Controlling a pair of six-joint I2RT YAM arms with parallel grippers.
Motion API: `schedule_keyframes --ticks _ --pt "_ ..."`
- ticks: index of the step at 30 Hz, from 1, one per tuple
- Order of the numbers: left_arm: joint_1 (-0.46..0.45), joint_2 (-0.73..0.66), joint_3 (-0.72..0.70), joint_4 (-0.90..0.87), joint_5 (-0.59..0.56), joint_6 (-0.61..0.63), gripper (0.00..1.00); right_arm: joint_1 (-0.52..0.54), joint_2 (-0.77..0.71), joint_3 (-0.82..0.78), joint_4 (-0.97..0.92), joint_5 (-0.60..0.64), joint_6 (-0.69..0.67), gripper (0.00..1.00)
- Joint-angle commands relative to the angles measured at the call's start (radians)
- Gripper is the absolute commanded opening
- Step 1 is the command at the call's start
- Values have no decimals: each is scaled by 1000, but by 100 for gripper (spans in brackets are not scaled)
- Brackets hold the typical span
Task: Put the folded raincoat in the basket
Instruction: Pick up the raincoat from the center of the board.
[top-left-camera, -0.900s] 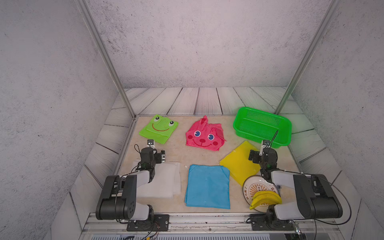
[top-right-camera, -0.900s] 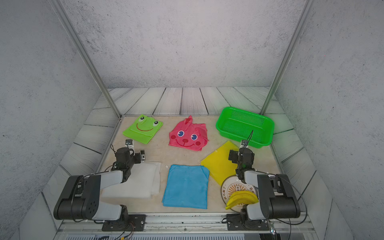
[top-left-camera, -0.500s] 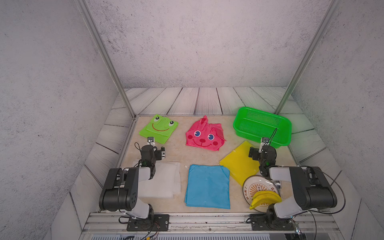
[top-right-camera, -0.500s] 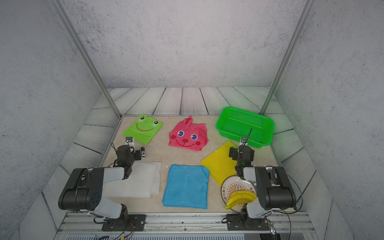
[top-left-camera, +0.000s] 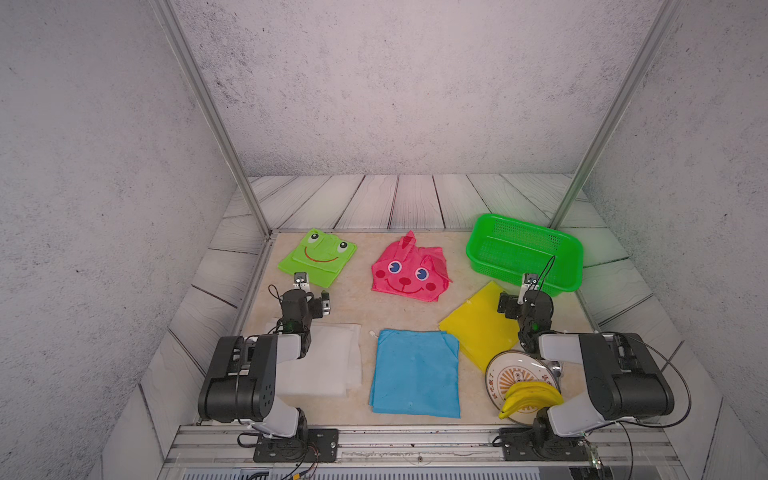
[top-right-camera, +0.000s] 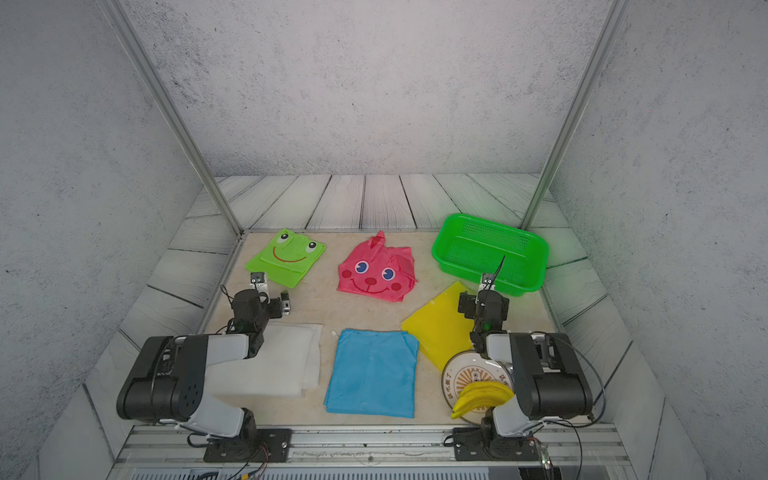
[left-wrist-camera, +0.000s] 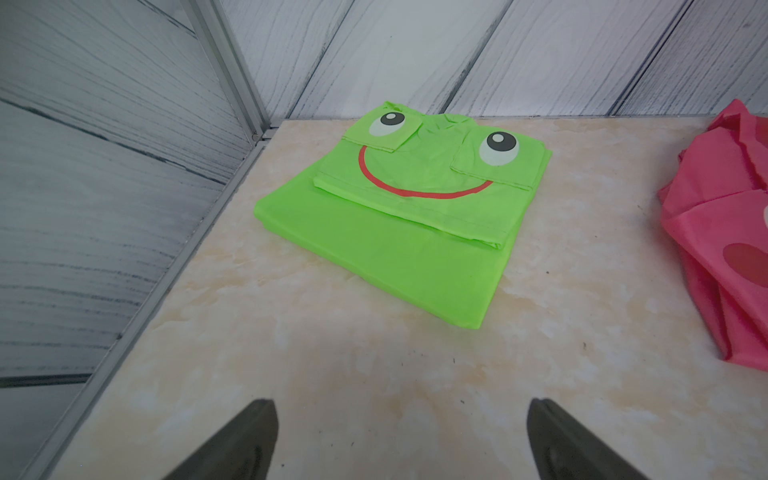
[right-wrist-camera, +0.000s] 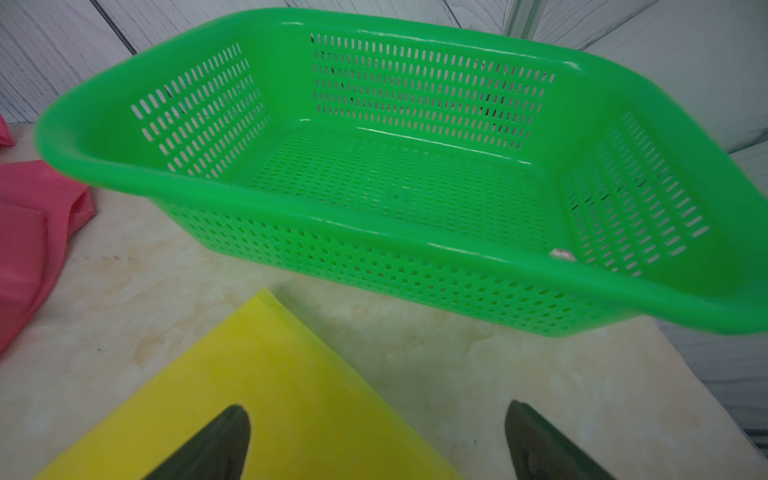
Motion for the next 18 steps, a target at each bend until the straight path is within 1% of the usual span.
schedule_keyframes --ticks 1,6,9,13,14,18 --pt "10 5 19 14 -6 8 100 -4 5 15 18 24 -8 100" --pt "8 7 19 15 -5 8 100 -5 6 16 16 -20 -26 100" --pt "9 5 19 14 -6 7 99 -5 -2 4 34 -21 -23 100" --pt "8 5 19 14 -6 7 99 -4 -84 -45 61 7 -15 100" --pt "9 6 18 14 -6 7 100 -4 -119 -40 27 21 -10 100" --pt "8 5 19 14 -6 7 100 -4 -355 35 -271 9 0 100"
